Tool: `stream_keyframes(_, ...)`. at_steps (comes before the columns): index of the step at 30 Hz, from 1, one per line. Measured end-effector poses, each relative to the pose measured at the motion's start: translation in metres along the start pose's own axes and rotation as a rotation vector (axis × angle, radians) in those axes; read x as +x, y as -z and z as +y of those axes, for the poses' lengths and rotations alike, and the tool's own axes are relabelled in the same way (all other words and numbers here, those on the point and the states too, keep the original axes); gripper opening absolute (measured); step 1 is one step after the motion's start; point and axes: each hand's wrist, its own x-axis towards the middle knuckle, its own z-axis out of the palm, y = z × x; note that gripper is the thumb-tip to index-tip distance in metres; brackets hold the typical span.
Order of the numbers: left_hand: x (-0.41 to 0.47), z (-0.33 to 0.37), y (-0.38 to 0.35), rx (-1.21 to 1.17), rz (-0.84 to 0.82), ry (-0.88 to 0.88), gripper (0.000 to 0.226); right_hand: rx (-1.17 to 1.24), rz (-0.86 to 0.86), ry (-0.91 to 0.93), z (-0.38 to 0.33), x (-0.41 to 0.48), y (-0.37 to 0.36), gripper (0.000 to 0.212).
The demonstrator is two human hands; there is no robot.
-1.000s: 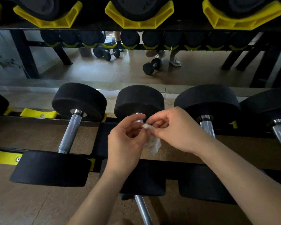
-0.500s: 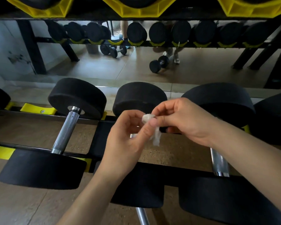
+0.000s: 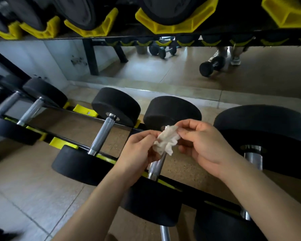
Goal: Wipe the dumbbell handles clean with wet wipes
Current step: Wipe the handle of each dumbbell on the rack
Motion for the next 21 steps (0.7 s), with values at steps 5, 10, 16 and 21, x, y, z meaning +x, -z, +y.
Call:
stream_keyframes(5, 0.011, -0.003, 0.008, 0.036, -0.141, -0.017, 0.017, 0.285, -0.008, -0.130, 0.004, 0.004, -0.002, 0.016)
stream_keyframes(10, 0.027, -0.011, 0.017, 0.369, -0.144, -0.185, 0.027, -0.088, 0.125, -0.090, 0.016, 0.009, -0.006, 0.015)
stream_keyframes(16, 0.039, -0.015, 0.028, 0.609, -0.042, -0.306, 0.017, -0.554, 0.123, 0.053, 0.012, 0.013, -0.011, 0.018)
stream_keyframes(21, 0.038, -0.017, 0.031, 0.516, -0.118, -0.204, 0.016, -0.314, -0.134, -0.129, 0.014, 0.020, -0.012, 0.019)
